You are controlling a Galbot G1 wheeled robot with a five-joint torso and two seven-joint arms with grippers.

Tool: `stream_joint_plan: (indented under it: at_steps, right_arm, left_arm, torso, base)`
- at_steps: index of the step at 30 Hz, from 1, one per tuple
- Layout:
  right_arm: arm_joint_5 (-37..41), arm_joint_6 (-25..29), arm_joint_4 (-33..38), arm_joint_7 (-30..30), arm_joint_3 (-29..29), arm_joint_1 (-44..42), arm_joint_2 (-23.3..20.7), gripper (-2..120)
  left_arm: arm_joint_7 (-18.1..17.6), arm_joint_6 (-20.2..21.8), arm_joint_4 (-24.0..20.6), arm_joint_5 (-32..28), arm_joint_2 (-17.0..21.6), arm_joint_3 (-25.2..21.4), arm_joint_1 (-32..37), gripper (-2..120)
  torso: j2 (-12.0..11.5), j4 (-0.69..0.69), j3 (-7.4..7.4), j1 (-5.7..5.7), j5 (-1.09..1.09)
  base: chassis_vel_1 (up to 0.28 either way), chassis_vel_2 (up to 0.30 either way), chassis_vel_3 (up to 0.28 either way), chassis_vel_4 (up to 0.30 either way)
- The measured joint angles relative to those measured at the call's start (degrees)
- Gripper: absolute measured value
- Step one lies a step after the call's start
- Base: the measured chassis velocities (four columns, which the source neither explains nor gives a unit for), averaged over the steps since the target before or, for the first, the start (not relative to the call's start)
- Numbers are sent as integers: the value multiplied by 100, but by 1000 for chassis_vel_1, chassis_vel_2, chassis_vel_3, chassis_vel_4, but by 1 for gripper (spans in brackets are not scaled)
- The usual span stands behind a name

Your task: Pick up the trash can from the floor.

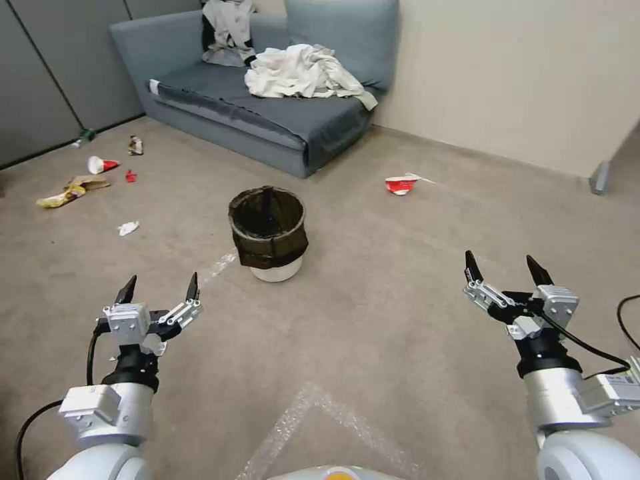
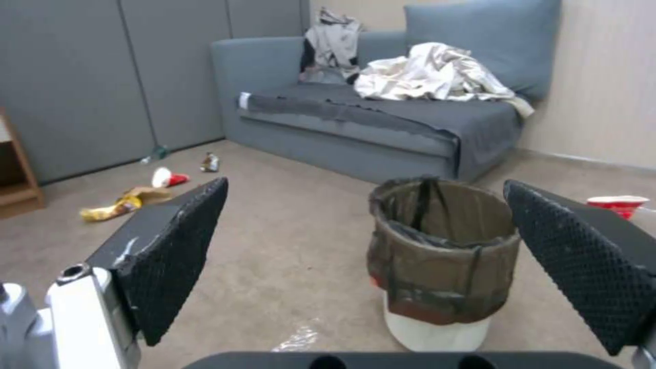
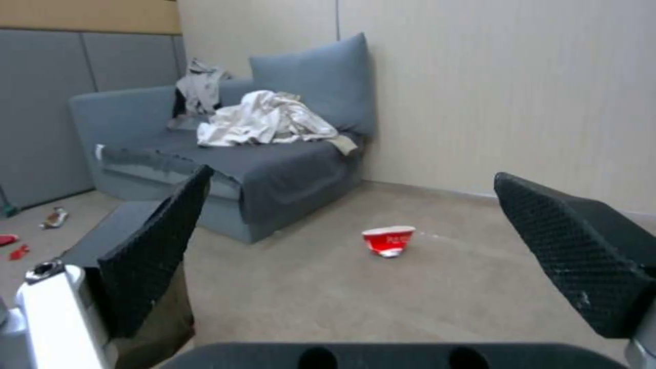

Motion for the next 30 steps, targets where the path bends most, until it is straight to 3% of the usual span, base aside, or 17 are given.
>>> stream_joint_plan:
  at_steps: [20,30]
  right_arm:
    - [24,227,-171,-309,14,37,-5,100]
    - [21,227,-181,-336,8,37,2,100]
  left_arm:
    - [-66,-132,79,47,9,-4,-33,100]
    - [-66,-156,115,89,6,-6,-56,100]
  torso:
    - [0,0,-1,0,0]
    - [0,0,0,0,1]
  base:
    - [5,6,8,7]
    - [-134,130,123,-125]
